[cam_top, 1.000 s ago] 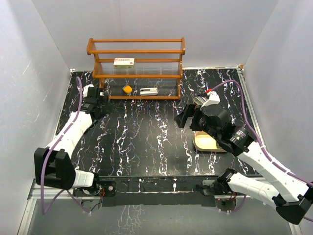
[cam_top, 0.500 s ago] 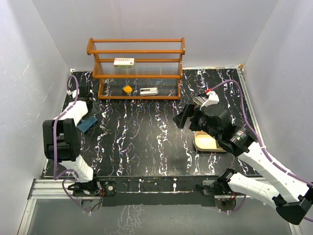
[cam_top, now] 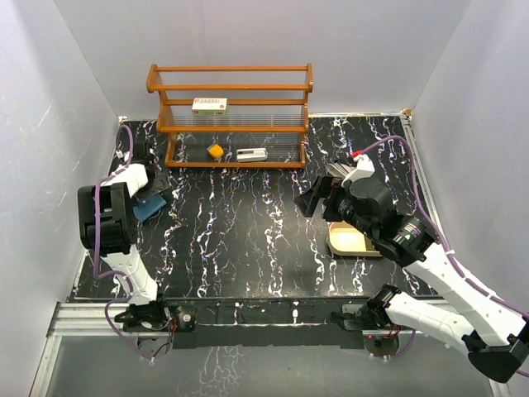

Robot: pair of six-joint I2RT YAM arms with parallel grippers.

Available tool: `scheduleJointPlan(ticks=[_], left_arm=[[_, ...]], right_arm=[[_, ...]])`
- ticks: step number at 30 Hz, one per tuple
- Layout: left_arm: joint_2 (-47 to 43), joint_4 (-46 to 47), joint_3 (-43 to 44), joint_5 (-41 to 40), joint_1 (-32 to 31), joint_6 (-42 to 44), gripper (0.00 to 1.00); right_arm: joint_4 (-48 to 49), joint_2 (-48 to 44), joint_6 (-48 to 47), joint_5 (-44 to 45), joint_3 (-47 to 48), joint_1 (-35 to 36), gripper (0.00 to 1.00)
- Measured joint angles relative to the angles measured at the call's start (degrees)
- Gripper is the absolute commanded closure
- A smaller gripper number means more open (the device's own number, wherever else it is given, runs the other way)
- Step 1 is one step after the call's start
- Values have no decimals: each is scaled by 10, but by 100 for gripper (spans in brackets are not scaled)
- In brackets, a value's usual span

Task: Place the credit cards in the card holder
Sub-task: Move the card holder to the center of the board.

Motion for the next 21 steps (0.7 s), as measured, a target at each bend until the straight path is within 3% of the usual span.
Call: scheduleJointPlan(ticks=[8,21], left_arm=[[7,-1,9,35,-6,31,20],[-7,-10,3,88,-117,45,21]], right_arm=[[-7,-7,1,5,0,0,2],[-32,-9,5,16,0,0,2]])
